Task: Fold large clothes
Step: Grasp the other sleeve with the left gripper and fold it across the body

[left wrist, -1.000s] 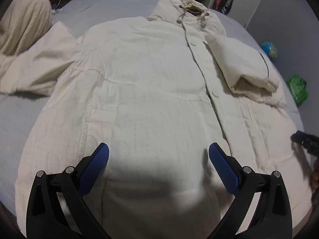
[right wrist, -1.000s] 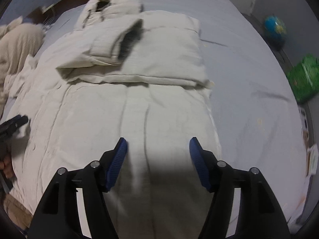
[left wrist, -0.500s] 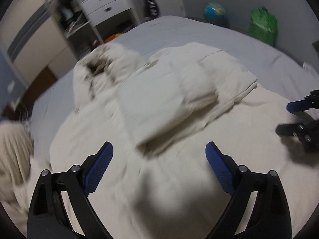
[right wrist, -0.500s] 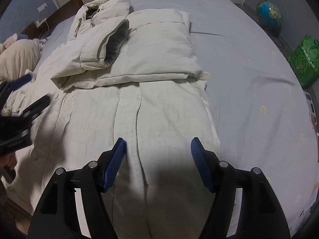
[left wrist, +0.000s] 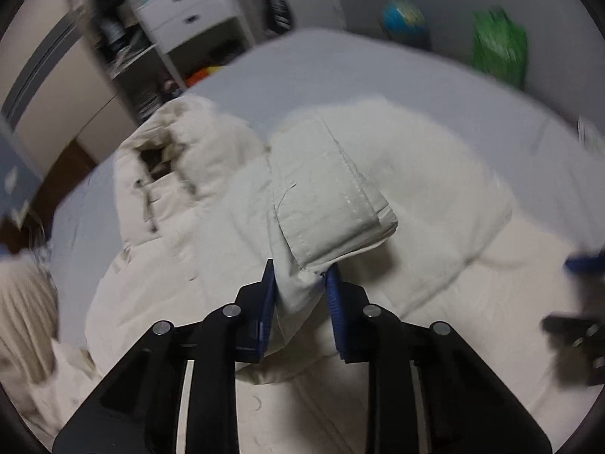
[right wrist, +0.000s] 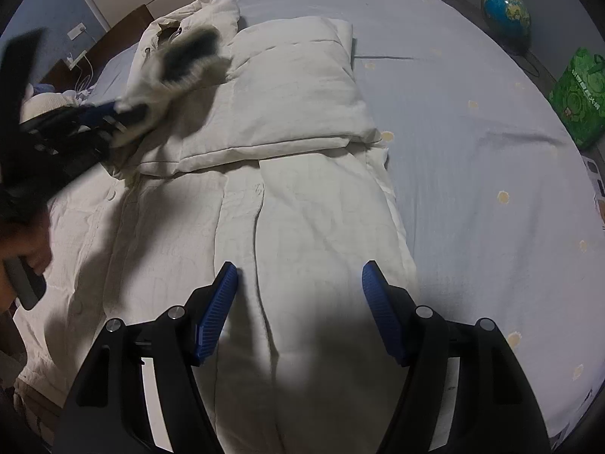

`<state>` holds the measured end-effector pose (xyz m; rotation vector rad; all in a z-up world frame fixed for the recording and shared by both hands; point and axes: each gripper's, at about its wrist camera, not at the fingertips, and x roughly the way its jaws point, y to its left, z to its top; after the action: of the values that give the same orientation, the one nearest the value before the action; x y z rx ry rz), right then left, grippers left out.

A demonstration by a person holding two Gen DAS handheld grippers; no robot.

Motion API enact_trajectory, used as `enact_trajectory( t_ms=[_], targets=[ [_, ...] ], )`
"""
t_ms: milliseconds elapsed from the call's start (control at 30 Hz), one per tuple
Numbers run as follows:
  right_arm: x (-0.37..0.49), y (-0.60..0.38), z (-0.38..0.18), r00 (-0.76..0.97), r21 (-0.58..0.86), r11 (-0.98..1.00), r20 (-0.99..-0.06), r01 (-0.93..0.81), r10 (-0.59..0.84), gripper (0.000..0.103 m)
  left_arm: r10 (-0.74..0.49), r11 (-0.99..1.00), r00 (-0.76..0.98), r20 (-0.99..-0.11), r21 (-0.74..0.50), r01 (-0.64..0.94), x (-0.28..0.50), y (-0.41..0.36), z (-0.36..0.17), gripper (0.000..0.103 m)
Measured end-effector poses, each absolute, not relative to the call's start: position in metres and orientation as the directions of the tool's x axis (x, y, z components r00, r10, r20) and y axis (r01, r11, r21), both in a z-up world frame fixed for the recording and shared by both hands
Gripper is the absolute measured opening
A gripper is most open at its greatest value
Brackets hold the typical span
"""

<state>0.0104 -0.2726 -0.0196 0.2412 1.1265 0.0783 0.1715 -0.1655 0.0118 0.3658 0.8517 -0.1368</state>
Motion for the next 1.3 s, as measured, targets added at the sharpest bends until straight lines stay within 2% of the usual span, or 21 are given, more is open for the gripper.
enact_trajectory(
  t_ms=[100, 300, 500, 667, 733, 800, 833, 900, 933, 1100, 1300],
  targets=[
    [0.010, -0.272, -0.020, 0.429, 0.229, 0.971, -0.885, 0.060, 0.182, 0.065, 0.010, 0.976, 0.690, -0.723, 0.156, 0.149, 0.164, -0.130, 0.034, 0.023],
    [0.009, -0.268, -0.019, 0.426, 0.199, 0.978, -0.891, 0.055, 0.157, 0.065, 0.055, 0.996, 0.718, -0.694, 0.085, 0.006, 0.151, -0.072, 0.042, 0.020],
    [0.010, -0.265, -0.019, 0.422, 0.170, 0.984, -0.897, 0.050, 0.133, 0.065, 0.099, 0.994, 0.663, -0.742, 0.038, -0.105, 0.141, -0.023, 0.018, 0.020],
    [0.012, -0.261, -0.020, 0.416, 0.130, 0.991, -0.904, 0.038, 0.103, 0.065, 0.073, 0.985, 0.586, -0.807, -0.034, -0.170, 0.137, 0.010, -0.015, 0.020],
    [0.011, -0.260, -0.020, 0.416, 0.120, 0.992, -0.905, 0.035, 0.095, 0.065, 0.062, 0.976, 0.553, -0.831, -0.065, -0.207, 0.138, 0.022, -0.024, 0.025],
    [0.010, -0.260, -0.020, 0.416, 0.115, 0.993, -0.905, 0.033, 0.090, 0.065, 0.050, 0.961, 0.528, -0.848, -0.103, -0.257, 0.135, 0.033, -0.030, 0.040],
    [0.010, -0.260, -0.019, 0.417, 0.112, 0.993, -0.905, 0.032, 0.088, 0.065, 0.045, 0.954, 0.533, -0.845, -0.122, -0.275, 0.134, 0.042, -0.031, 0.045],
    [0.011, -0.261, -0.019, 0.417, 0.109, 0.994, -0.905, 0.031, 0.086, 0.065, 0.059, 0.940, 0.552, -0.832, -0.139, -0.311, 0.126, 0.056, -0.025, 0.075],
    [0.011, -0.261, -0.019, 0.417, 0.106, 0.994, -0.905, 0.030, 0.084, 0.065, 0.061, 0.938, 0.562, -0.825, -0.145, -0.315, 0.122, 0.063, -0.024, 0.079],
    [0.011, -0.257, -0.020, 0.410, 0.080, 0.997, -0.910, 0.022, 0.064, 0.065, 0.016, 0.922, 0.587, -0.810, -0.214, -0.321, 0.102, 0.103, -0.014, 0.081],
    [0.010, -0.256, -0.020, 0.411, 0.065, 0.998, -0.910, 0.017, 0.052, 0.065, 0.054, 0.844, 0.610, -0.790, -0.290, -0.451, 0.073, 0.184, -0.004, 0.081]
  ],
)
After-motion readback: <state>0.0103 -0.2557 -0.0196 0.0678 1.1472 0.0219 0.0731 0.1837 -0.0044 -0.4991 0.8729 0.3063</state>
